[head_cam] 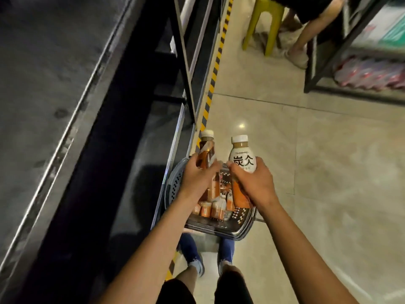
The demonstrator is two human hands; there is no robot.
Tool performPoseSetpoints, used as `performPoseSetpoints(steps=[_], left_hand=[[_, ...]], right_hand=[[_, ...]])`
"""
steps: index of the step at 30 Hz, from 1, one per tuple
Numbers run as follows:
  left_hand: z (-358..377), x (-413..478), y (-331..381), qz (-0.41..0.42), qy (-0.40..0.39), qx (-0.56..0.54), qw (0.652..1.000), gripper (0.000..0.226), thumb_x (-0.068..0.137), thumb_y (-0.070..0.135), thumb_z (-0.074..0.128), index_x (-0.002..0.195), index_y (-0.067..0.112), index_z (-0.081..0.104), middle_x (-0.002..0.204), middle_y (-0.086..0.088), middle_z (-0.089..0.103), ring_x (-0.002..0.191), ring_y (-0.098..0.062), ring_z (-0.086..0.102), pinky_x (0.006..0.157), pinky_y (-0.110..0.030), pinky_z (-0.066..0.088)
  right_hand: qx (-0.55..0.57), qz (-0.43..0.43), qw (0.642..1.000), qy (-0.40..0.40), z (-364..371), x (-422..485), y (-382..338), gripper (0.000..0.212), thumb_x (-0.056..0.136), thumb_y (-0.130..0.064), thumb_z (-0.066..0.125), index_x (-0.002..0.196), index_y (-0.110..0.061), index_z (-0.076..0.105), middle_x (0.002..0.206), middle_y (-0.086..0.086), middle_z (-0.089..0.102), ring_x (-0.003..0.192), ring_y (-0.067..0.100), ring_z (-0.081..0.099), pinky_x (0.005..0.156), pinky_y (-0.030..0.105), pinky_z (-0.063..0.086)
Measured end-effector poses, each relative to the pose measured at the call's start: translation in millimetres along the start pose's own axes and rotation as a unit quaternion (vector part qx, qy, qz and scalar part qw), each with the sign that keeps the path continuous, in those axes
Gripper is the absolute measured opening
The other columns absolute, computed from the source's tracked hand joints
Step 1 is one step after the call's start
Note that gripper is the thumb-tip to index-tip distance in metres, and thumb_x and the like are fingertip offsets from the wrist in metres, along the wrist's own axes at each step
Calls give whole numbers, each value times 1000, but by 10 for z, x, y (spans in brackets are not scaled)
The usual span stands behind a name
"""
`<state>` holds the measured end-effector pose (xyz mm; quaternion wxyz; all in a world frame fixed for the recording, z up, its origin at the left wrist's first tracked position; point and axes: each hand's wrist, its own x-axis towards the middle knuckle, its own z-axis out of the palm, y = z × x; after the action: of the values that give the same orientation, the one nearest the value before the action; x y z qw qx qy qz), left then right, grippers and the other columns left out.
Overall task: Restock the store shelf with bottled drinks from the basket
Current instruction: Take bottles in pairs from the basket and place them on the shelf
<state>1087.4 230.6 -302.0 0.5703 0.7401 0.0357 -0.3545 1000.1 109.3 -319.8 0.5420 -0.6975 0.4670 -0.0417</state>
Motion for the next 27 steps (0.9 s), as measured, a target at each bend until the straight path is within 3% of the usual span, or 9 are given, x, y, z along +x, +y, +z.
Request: performPoseSetpoints(steps=[3,8,12,15,18,21,27], left_hand=[[-199,-601,429,37,8,-26,999,30,82,33,77,109,29,64,100,3,74,91,-14,72,84,-40,58],[-438,-1480,950,126,64,-76,987,32,76,36,80,102,26,64,92,-2,74,86,-21,73,80,-43,59],[-680,-2117,1191,200,146,-104,963,26,80,27,80,97,18,62,88,-16,70,81,-28,72,76,-42,61],[-892,-2614,1268,231,202,-133,942,27,84,23,77,103,14,60,93,-20,69,79,-24,73,71,-32,60],[-1093,-3090,1232,260,294,-149,908,28,81,23,79,100,15,60,92,-18,68,80,-28,72,71,-32,61],[-1277,-3601,1069,271,376,-159,872,33,72,30,77,98,17,61,89,-12,69,80,-30,72,76,-44,61],[-1601,-4944,568,304,509,-169,787,33,73,25,74,102,14,62,82,-12,71,71,-28,72,69,-39,60]], right_hand=[[42,-59,997,-9,-205,-444,-533,41,76,-51,76,103,-27,58,88,-8,68,78,8,66,63,28,51],[105,-152,979,-83,-448,-1028,-1220,46,69,-57,75,103,-30,62,92,-4,73,81,14,71,70,38,59],[121,-223,954,-157,-520,-1403,-1689,35,70,-43,80,94,-24,64,83,-3,73,70,4,68,58,20,53],[109,-267,930,-227,-468,-1780,-1990,39,66,-48,80,91,-23,64,81,-2,71,64,1,63,53,15,49],[108,-304,898,-299,-340,-2243,-2191,54,57,-60,74,97,-25,65,87,-1,73,73,8,68,60,22,53],[104,-336,857,-377,-204,-2781,-2283,49,61,-53,83,99,-25,66,89,-4,74,75,8,69,60,19,52],[99,-362,773,-512,-54,-4020,-2160,52,57,-58,72,96,-24,67,87,2,73,71,11,68,59,23,53]])
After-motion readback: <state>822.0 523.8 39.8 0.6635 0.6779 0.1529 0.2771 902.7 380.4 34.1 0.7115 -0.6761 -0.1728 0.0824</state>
